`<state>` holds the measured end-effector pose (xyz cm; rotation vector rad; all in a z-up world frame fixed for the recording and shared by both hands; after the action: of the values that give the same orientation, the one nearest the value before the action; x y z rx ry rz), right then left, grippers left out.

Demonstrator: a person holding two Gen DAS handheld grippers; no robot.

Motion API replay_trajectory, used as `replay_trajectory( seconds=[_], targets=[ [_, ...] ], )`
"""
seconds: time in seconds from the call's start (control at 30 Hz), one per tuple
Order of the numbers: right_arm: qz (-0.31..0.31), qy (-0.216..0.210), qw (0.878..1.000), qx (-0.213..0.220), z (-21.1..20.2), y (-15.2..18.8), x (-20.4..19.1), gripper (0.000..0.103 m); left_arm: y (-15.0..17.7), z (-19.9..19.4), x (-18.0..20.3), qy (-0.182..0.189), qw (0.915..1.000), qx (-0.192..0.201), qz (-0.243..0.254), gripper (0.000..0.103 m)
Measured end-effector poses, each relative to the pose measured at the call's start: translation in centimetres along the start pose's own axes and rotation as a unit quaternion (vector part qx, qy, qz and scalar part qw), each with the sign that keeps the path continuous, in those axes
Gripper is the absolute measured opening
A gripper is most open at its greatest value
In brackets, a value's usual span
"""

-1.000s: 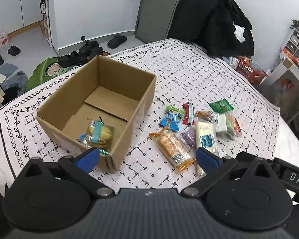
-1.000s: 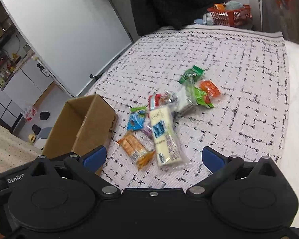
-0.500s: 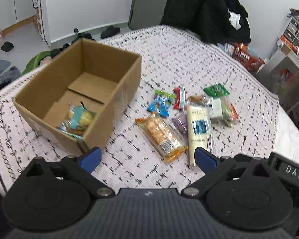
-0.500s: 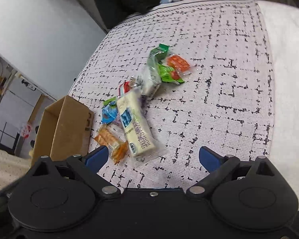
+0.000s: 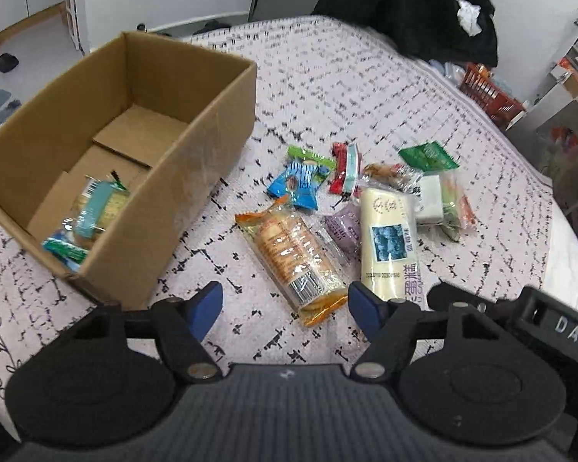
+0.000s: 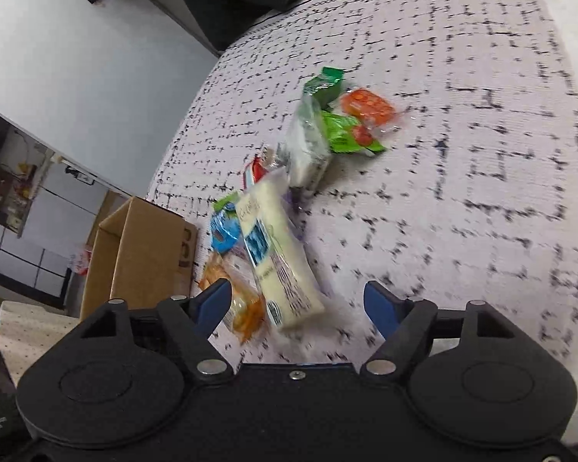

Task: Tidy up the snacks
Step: 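Grasp the orange cracker packet with left tool while right tool grasps the white bread packet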

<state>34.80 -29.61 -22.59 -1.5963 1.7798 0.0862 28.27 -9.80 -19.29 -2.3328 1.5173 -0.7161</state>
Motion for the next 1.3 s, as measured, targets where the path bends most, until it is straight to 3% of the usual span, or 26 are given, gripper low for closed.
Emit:
replay_trajectory(
  seconds=[0.1, 0.23, 0.53, 0.67, 0.77, 0.93, 1.3],
  targets=[
    [0.003, -0.012, 1.0, -0.002, 1.3, -0.8, 0.0, 0.072, -0.5, 1.2, 0.3, -0.001, 1.0, -0.004, -0.002, 0.065],
    [-0.002, -0.006, 1.0, -0.016, 3.2, -1.6, 0.1, 0.06, -1.1, 2.6, 0.6, -0.001, 0.9999, -0.012, -0.007, 0.062],
    [0.029, -0.04, 0.998, -0.033, 4.8, -1.9, 1.0, 0.052, -2.0, 5.4, 0.6, -0.004, 0.9991, -0.035, -0.022, 0.057],
    [0.018, -0.043, 0.998, -0.037, 5.5, -1.9, 0.6, 0.051, -2.0, 6.3, 0.4, -0.006, 0.9982, -0.049, -0.035, 0.051],
    [0.011, -0.039, 0.998, -0.037, 6.0, -1.9, 0.5, 0.042, -2.0, 6.4, 0.6, -0.013, 0.9983, -0.049, -0.029, 0.043],
    [0.016, -0.06, 0.997, -0.042, 6.2, -1.9, 0.4, 0.029, -2.1, 5.3, 0.9, -0.012, 0.9987, -0.046, -0.017, 0.039],
    [0.0, -0.063, 0.998, 0.002, 2.9, -1.8, -0.6, 0.026, -3.6, -0.5, 0.1, 0.0, 0.9999, 0.016, 0.002, 0.038]
  ],
)
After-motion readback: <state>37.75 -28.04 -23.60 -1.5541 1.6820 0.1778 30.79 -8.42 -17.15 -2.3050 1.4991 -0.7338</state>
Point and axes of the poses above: each gripper's, at about its wrist camera, not at the fingertips, and z roughly the way its jaws point, x to its right, y to its underside, the point moved 3 cm from there along z, roughly the way its jaws point, and after that the axes turned 2 degrees about y, right-handed, at the moved point
